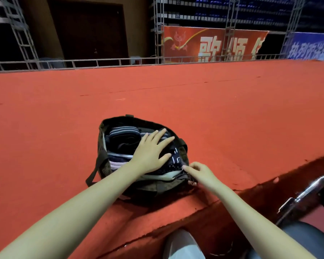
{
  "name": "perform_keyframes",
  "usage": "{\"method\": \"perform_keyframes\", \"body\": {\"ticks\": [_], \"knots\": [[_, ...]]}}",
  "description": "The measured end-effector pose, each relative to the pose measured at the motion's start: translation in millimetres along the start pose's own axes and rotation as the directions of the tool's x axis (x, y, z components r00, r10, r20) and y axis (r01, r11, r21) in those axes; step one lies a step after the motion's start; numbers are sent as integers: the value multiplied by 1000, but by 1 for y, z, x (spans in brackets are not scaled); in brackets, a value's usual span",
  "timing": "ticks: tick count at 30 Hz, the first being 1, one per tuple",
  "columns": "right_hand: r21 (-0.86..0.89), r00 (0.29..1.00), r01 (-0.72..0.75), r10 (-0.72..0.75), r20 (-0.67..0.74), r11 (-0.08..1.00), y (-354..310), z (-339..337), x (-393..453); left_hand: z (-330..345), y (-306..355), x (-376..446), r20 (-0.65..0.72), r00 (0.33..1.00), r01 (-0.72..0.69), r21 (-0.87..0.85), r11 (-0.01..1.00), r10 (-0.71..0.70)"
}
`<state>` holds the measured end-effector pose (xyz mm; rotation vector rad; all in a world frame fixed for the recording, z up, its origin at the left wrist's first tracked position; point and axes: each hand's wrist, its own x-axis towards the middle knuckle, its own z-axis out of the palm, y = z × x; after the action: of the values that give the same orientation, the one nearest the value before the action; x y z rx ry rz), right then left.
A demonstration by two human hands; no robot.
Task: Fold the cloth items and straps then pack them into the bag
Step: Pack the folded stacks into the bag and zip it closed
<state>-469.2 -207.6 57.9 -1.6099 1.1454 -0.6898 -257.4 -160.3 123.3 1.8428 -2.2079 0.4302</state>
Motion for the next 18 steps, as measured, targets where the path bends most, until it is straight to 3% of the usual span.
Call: {"method": "perform_keyframes", "body": {"ticks": [3, 6, 10, 15, 18], "knots": [[65, 992, -46, 38, 123, 997, -1, 8, -11, 0, -6, 0, 16, 1000, -8, -68, 998, 9], [0, 992, 68, -67, -106, 998, -15, 11, -7, -3, -14, 0, 17, 1000, -1, -168, 986, 4], [-16, 898, 265, -252, -361, 964, -50, 8, -5, -8, -24, -4, 17, 1000, -7, -284, 959, 12], [-30, 840, 383, -362, -404, 923, -102, -5, -1, -16, -26, -8, 25, 999, 34, -352, 935, -27], [-115, 813, 468, -478, -332, 876, -127, -8, 0, -22, -30, -6, 39, 998, 53, -363, 930, -41]]}}
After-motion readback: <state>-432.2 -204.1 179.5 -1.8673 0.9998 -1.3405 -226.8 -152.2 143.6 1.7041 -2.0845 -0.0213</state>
